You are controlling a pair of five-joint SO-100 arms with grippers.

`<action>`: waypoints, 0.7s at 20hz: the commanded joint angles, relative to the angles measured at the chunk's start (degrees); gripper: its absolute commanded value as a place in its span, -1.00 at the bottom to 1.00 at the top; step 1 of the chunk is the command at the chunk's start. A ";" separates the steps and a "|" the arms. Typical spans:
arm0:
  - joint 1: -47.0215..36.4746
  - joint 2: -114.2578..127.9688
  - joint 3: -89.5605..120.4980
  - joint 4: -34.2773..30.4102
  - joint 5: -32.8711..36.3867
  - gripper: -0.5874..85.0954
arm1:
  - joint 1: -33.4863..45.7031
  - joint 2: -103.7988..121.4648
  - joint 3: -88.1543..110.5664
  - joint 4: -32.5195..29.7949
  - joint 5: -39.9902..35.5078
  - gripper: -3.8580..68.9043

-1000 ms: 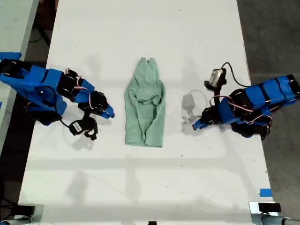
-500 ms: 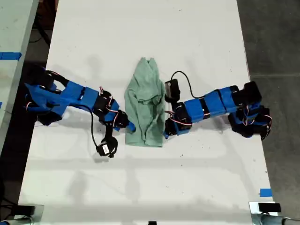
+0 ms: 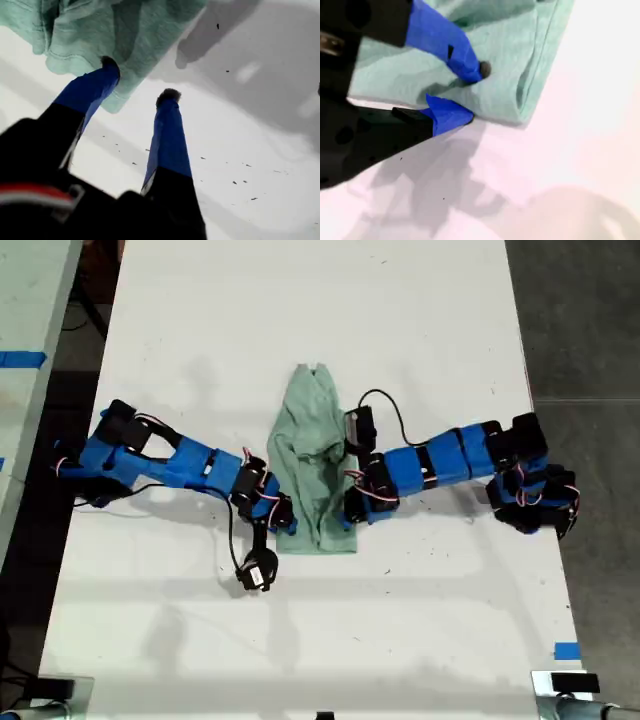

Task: Fold t shirt

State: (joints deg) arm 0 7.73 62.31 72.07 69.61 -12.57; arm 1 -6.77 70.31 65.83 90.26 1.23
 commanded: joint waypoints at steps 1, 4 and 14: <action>1.23 -0.79 -2.11 0.53 -1.49 -0.99 | 1.05 -0.09 -4.31 -1.23 -0.44 -0.38; 0.79 -0.09 -2.20 1.67 -1.41 -0.99 | 0.97 -2.02 -4.22 -1.76 0.26 -0.39; 0.53 -0.88 -3.16 1.67 -1.23 -0.99 | -0.62 -6.33 -9.58 -4.13 2.55 -0.41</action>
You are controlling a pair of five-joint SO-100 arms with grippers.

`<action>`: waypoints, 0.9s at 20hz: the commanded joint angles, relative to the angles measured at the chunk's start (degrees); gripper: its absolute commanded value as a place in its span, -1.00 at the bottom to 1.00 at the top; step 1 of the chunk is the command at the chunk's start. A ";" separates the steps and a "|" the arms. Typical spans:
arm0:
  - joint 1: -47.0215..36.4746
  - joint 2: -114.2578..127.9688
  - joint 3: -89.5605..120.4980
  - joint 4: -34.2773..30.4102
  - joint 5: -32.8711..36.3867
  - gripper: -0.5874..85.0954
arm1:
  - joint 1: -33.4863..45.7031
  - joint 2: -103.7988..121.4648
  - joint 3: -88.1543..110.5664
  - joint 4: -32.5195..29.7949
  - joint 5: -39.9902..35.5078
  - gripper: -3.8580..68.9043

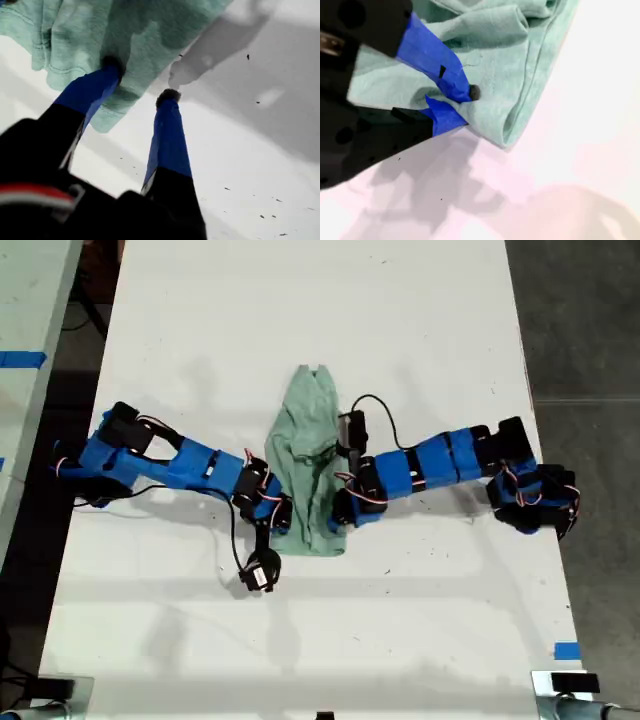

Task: Fold t shirt

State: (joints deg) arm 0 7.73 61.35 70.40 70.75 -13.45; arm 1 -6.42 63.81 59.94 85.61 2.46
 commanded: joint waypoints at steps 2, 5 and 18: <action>0.53 0.09 -1.49 0.53 -0.18 -0.99 | -1.32 -2.72 -3.34 -0.18 2.02 -0.47; 0.53 0.09 -1.58 0.62 -0.18 -0.99 | -2.02 -7.21 -3.60 -0.88 3.52 -0.81; -0.18 23.91 -7.56 5.19 3.78 -0.99 | -1.23 14.15 -9.84 11.69 0.97 -0.87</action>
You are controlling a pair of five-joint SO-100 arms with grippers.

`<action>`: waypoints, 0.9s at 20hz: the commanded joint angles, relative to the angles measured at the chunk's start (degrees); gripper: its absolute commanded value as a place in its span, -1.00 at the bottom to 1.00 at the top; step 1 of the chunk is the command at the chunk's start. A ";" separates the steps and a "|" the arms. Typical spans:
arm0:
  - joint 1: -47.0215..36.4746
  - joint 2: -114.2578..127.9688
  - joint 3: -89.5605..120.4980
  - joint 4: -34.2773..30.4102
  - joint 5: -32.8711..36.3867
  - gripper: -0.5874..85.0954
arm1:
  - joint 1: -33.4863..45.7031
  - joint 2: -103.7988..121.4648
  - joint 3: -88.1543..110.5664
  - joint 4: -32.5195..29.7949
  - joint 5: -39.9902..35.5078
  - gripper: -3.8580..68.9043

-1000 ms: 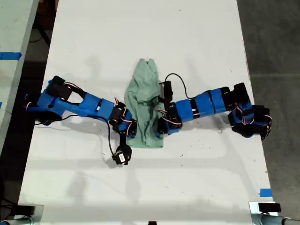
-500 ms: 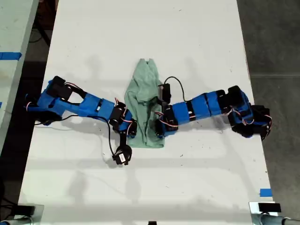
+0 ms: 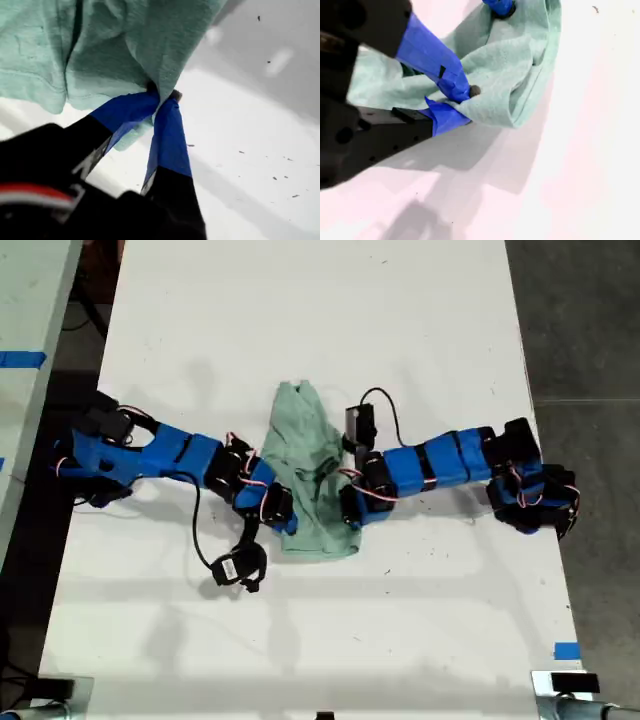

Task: Fold t shirt

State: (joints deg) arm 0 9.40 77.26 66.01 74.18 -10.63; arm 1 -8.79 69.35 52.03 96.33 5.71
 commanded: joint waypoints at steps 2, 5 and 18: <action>-5.54 10.63 -3.08 3.96 2.99 -0.99 | 4.92 12.83 -1.67 0.62 -6.06 -0.87; -12.30 13.36 -2.46 8.00 4.92 -0.99 | 12.39 19.16 0.97 -3.08 -12.48 -0.87; -48.08 0.70 5.54 9.93 22.50 -0.97 | 44.74 -2.99 0.62 -25.31 -32.87 -0.89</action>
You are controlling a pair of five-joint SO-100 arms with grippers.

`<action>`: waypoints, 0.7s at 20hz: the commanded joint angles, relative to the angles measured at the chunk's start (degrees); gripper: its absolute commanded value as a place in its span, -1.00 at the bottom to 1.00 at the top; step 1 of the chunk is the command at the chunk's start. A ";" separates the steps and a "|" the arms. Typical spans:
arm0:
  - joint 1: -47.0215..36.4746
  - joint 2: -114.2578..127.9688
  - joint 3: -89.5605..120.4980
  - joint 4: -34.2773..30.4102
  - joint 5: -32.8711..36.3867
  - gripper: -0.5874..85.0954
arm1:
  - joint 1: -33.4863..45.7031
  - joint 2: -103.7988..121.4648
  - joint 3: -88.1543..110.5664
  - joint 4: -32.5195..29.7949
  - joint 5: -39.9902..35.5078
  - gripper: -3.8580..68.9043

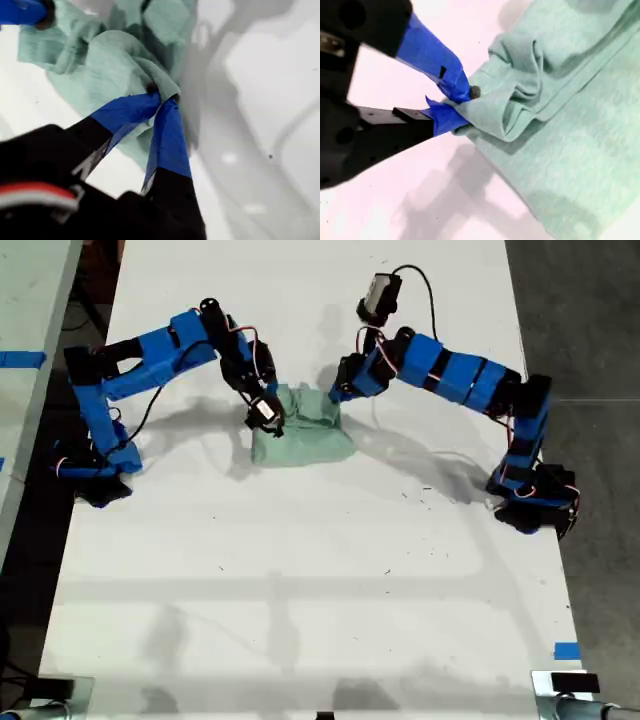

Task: Fold t shirt

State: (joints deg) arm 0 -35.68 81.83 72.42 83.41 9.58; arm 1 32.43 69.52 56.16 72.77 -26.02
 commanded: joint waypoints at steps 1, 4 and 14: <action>-3.96 -8.26 -1.32 0.88 3.43 -0.95 | 4.48 -6.50 -4.22 -1.85 -1.23 -0.89; -5.10 -18.11 -3.25 1.58 8.17 -0.47 | 5.19 -10.72 -5.10 -0.62 0.44 -0.80; -5.71 14.06 3.16 7.38 6.68 -0.30 | 4.48 10.11 -4.66 19.16 0.18 -0.36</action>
State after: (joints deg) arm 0 -40.87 82.27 74.36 90.09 16.44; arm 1 37.00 69.43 56.07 87.19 -24.96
